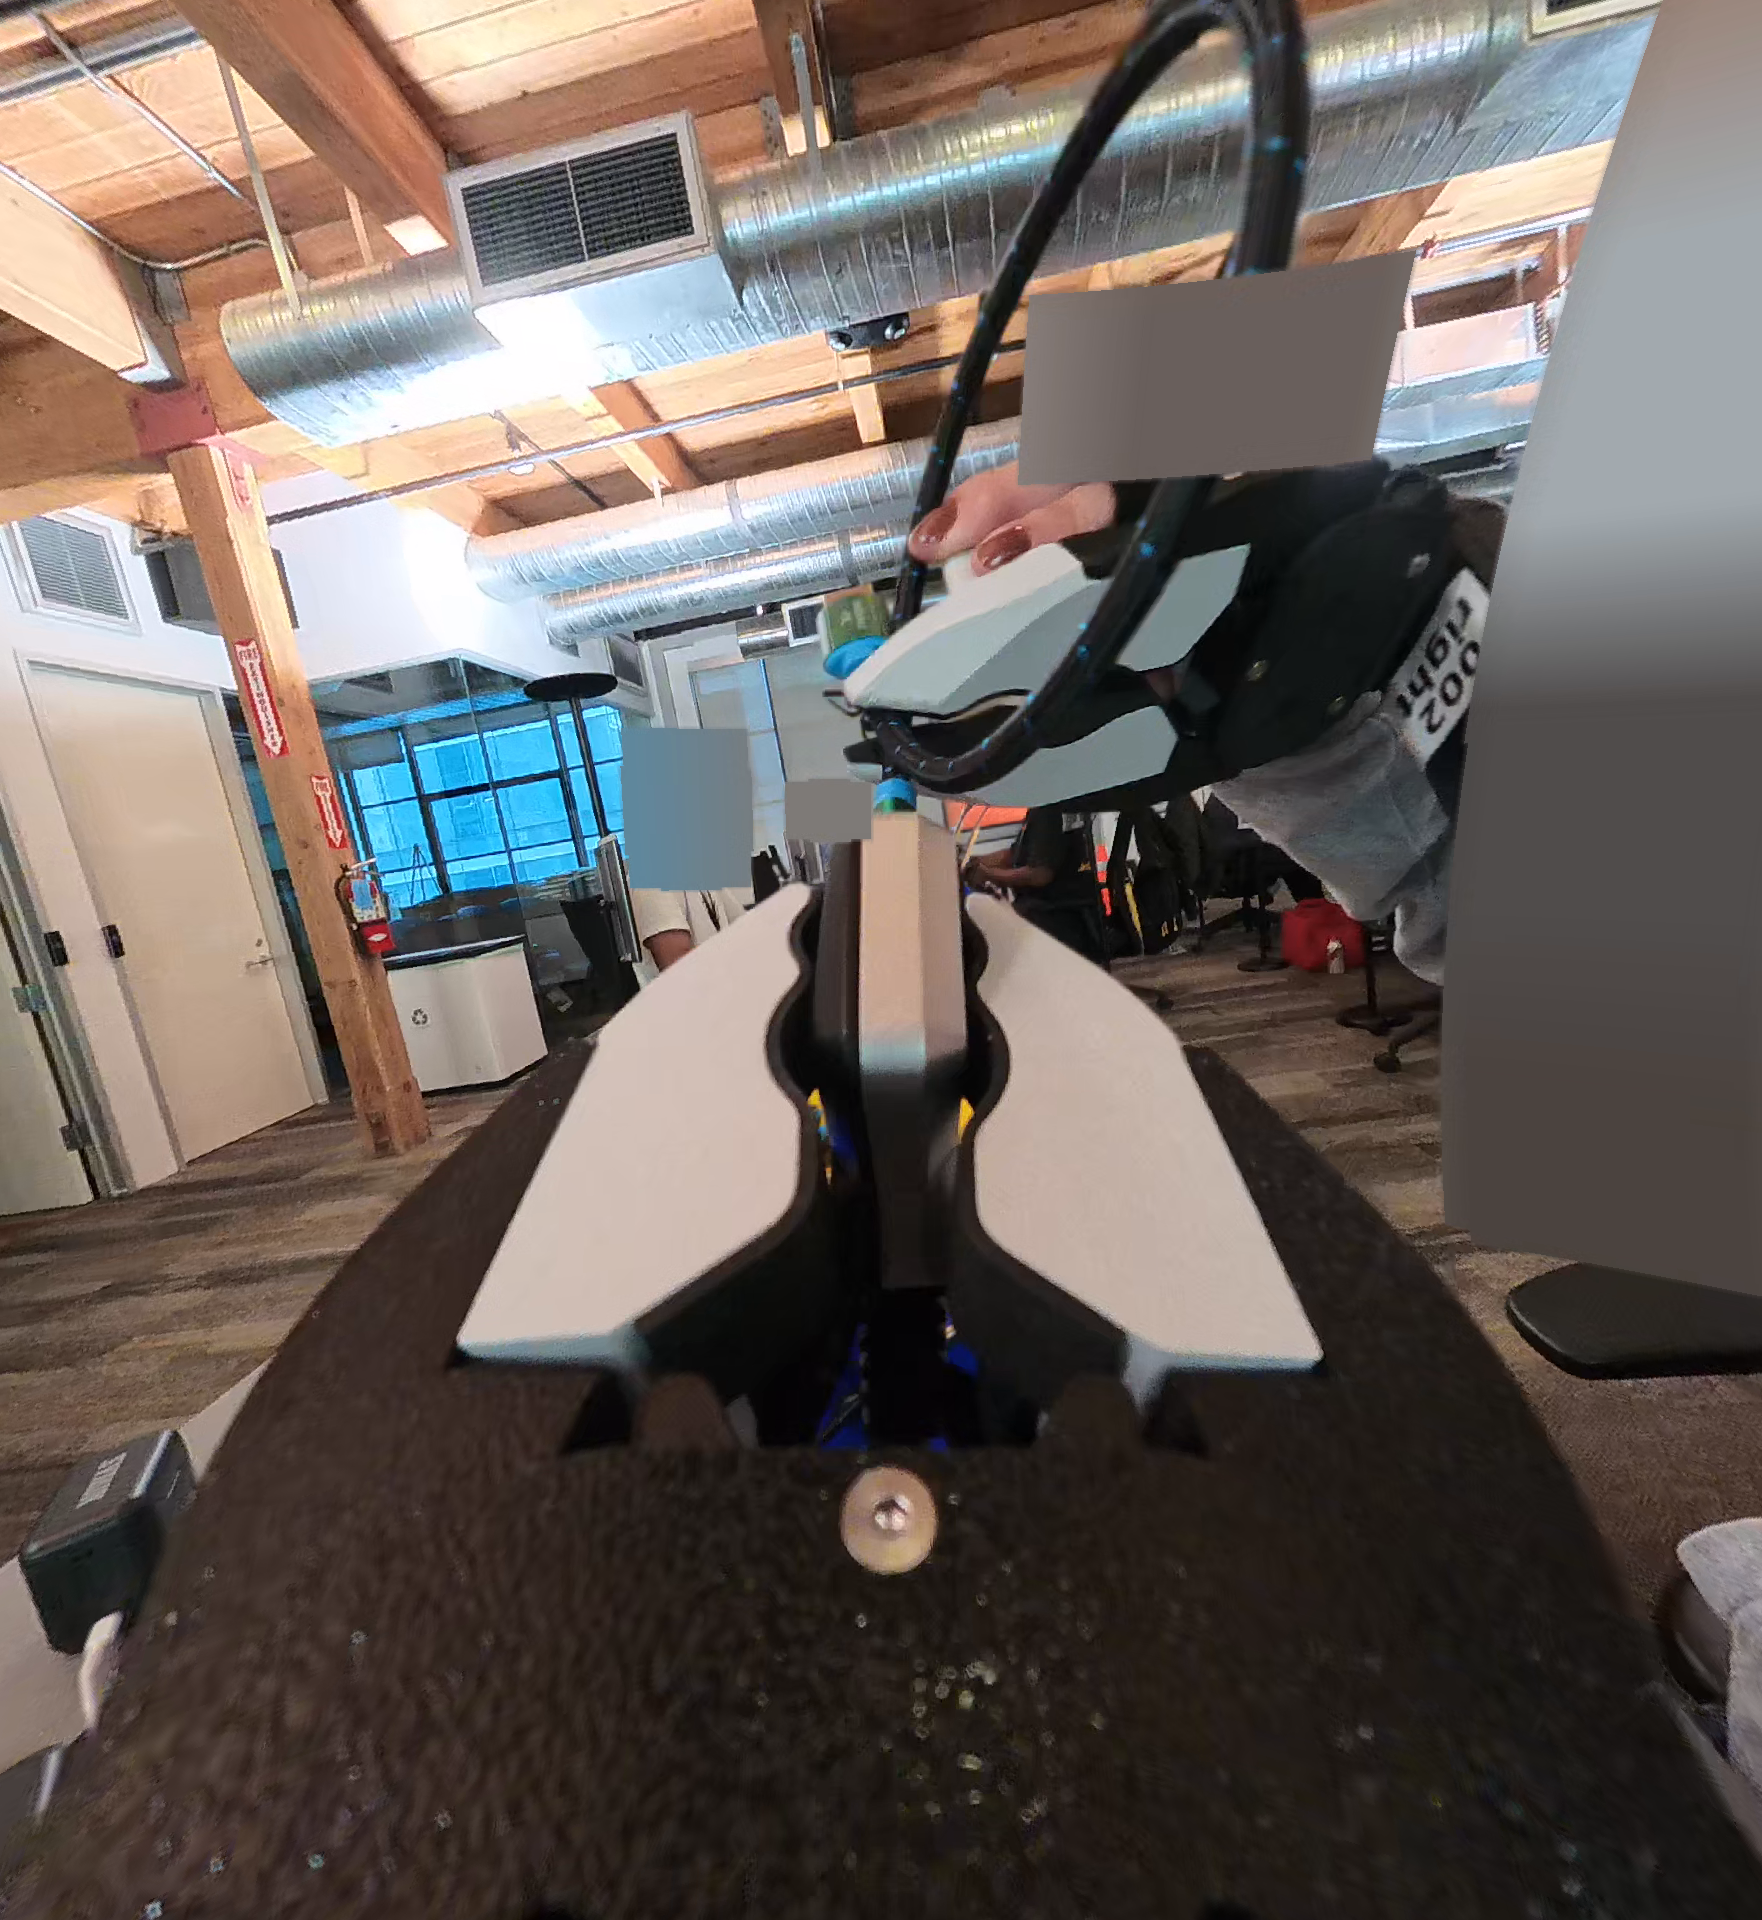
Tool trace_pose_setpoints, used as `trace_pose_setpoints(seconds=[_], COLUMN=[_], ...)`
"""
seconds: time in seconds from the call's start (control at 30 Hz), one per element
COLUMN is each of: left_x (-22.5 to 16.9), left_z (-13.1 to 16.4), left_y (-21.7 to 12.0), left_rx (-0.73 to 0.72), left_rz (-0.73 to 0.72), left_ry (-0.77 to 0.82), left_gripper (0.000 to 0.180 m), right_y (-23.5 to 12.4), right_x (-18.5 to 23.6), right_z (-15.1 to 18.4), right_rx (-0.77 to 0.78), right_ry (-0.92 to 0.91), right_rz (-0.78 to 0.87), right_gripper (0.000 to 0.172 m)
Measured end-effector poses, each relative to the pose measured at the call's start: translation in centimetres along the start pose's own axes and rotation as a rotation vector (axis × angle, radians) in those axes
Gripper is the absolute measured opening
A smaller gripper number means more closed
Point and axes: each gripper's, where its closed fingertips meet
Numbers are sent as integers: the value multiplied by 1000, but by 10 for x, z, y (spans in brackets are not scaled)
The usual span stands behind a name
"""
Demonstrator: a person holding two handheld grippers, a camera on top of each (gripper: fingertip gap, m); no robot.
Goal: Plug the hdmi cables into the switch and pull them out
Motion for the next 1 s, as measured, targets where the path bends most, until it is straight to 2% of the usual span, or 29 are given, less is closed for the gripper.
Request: trace_pose_setpoints(seconds=[0.33, 0.5, 0.67, 1.0], left_x=[-9, -10, -7, -5], left_z=[-9, -9, -6, -5], left_y=[-2, -2, 0, 0], left_rx=[-79, -104, -104, -93], left_rz=[21, 13, 7, -1], left_ry=[66, 84, 59, 77], left_gripper=[21, 20, 21, 21], right_y=[-8, -9, -10, -5], right_x=[-12, -20, -18, -14], right_z=[3, 0, 0, 4], right_rx=[-15, 41, 76, 100], right_ry=[-17, -139, -219, -229], right_rz=[53, 74, 61, 0], right_gripper=[11, 11, 11, 12])
Point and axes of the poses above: each gripper's, where its closed fingertips meet, y out along the fingers, z out of its underside, x = y × z across the jaws, and after that the axes turned 10 degrees about -y, right-handed
